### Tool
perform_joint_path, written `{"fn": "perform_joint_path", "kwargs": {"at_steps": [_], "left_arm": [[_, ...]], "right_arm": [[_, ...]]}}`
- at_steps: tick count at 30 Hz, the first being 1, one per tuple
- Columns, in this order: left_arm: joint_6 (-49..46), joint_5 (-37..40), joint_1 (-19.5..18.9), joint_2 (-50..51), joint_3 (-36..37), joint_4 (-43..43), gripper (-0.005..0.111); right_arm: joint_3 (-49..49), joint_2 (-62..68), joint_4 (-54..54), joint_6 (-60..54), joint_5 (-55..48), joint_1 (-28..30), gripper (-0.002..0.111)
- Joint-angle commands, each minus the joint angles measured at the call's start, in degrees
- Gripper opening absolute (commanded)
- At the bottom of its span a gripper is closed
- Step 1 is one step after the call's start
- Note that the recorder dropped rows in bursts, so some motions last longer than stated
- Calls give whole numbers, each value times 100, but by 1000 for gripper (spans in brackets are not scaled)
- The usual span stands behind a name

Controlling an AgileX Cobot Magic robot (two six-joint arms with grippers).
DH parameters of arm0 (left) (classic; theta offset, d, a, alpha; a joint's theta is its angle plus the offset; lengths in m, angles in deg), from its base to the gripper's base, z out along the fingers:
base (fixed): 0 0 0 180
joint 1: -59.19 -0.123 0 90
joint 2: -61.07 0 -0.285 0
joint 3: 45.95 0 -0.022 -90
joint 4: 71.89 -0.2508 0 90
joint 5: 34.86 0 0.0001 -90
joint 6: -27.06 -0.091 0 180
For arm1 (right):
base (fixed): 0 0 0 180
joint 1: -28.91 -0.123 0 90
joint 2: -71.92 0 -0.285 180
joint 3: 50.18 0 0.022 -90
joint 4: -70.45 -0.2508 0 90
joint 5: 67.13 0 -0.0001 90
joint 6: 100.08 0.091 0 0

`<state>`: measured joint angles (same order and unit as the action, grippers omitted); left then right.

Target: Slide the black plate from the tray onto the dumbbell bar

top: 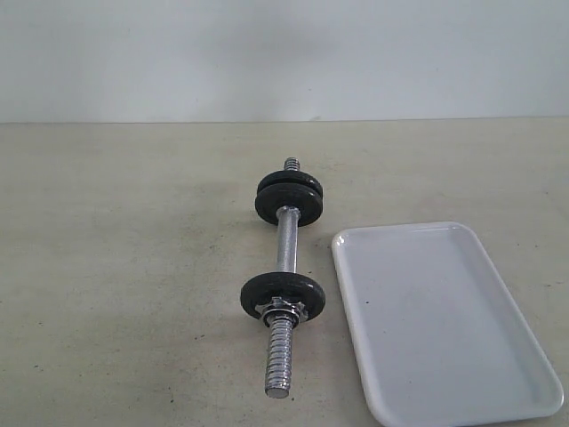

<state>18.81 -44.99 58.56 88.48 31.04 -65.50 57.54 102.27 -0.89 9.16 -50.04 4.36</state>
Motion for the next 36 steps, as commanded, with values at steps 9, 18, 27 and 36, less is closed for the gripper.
{"fn": "perform_joint_path", "kwargs": {"at_steps": [9,18,27,36], "left_arm": [[245,128,-21,-17,22,-17,4],[245,128,-21,-17,22,-17,4],[245,128,-21,-17,22,-17,4],[245,129,-21,-17,22,-7,4]], "right_arm": [[-20,15,-4,109,-80,-2,0],[-20,15,-4,121,-80,-2,0],[-20,15,-4,121,-80,-2,0],[-20,15,-4,120,-22,-2,0]]}}
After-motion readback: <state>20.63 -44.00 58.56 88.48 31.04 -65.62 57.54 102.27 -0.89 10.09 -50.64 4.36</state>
